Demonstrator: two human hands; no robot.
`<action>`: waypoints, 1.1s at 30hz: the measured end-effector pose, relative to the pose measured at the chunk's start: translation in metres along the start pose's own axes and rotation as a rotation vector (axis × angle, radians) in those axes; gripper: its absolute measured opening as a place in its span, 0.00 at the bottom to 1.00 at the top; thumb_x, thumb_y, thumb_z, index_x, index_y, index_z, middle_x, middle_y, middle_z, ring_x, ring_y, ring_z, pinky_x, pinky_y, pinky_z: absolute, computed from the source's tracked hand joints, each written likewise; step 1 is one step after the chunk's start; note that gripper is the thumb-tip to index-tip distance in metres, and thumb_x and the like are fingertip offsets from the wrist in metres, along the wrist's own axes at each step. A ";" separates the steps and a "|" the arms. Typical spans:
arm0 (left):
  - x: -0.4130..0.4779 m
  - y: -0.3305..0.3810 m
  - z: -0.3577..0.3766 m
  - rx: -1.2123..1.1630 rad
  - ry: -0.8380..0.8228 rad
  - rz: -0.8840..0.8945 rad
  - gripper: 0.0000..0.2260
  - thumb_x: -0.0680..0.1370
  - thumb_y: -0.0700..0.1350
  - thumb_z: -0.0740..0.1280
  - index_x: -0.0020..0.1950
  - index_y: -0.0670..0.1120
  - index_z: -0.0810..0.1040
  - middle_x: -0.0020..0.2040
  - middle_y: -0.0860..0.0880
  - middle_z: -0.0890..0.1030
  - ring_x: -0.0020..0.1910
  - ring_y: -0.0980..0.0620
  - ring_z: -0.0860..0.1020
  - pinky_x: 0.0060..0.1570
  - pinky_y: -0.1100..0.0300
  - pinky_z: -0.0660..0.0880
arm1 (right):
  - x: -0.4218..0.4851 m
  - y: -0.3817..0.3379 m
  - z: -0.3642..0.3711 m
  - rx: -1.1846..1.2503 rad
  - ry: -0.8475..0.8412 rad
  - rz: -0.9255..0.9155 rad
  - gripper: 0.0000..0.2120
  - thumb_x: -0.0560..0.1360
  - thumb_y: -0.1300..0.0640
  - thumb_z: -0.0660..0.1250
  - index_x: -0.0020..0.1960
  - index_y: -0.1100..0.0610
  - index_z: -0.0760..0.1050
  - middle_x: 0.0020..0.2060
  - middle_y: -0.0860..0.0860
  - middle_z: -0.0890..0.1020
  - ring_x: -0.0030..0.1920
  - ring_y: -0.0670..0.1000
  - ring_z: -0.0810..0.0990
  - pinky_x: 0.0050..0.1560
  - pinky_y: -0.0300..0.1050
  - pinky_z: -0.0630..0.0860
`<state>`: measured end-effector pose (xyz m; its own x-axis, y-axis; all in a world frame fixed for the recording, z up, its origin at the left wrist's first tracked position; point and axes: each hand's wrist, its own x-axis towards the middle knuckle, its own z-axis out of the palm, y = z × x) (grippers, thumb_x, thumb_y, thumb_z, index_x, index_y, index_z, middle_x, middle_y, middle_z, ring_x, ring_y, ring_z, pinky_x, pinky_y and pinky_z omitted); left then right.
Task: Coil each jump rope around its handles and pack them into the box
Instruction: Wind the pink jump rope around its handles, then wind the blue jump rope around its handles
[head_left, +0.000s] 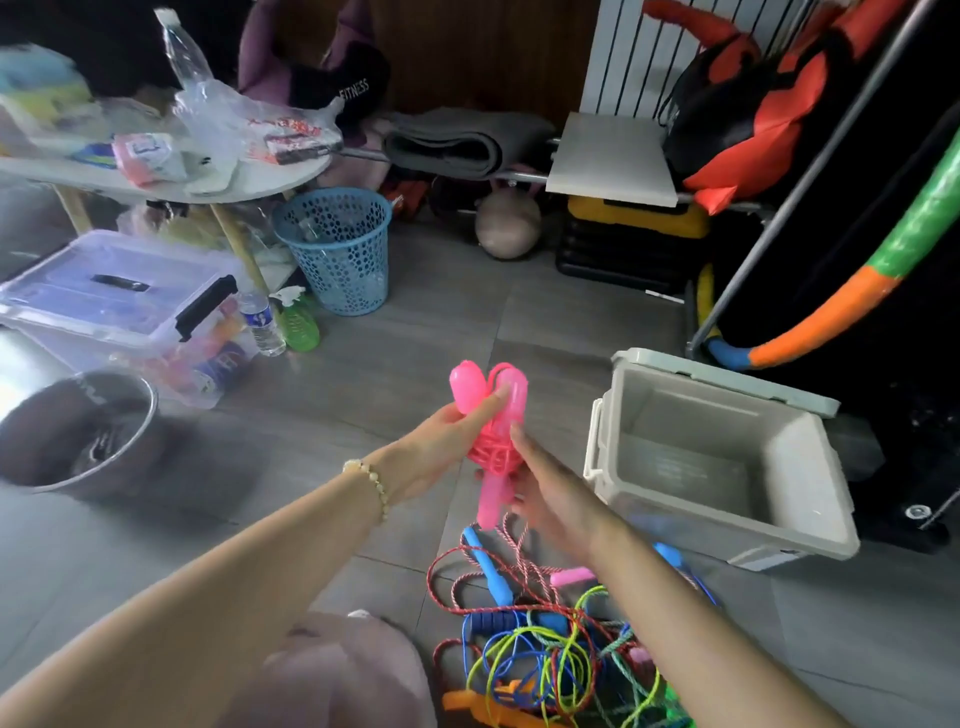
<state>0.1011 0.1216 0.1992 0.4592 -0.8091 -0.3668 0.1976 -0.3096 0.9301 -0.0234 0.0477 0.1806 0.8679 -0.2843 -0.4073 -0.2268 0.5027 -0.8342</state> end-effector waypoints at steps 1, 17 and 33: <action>0.011 -0.005 -0.006 0.035 0.006 0.003 0.19 0.79 0.58 0.60 0.49 0.43 0.79 0.41 0.49 0.82 0.41 0.56 0.80 0.43 0.69 0.74 | 0.014 0.003 -0.004 -0.006 0.005 -0.010 0.23 0.73 0.41 0.56 0.62 0.51 0.73 0.54 0.48 0.83 0.53 0.41 0.80 0.49 0.34 0.73; 0.176 -0.261 -0.092 0.711 0.214 -0.203 0.17 0.79 0.53 0.63 0.64 0.45 0.74 0.60 0.48 0.77 0.60 0.49 0.75 0.59 0.60 0.70 | 0.257 0.170 -0.173 -0.561 0.805 0.168 0.34 0.46 0.34 0.76 0.43 0.51 0.69 0.40 0.52 0.84 0.41 0.52 0.83 0.46 0.50 0.79; 0.208 -0.331 -0.032 0.641 0.190 -0.134 0.15 0.76 0.52 0.68 0.59 0.47 0.76 0.52 0.52 0.76 0.40 0.60 0.75 0.36 0.76 0.67 | 0.281 0.195 -0.223 -0.588 0.876 0.237 0.47 0.61 0.39 0.77 0.68 0.61 0.59 0.65 0.56 0.65 0.65 0.55 0.69 0.66 0.50 0.68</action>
<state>0.1589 0.0721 -0.1859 0.6220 -0.6594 -0.4222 -0.2619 -0.6833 0.6815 0.0776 -0.1156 -0.1795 0.2096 -0.8334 -0.5114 -0.7264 0.2175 -0.6520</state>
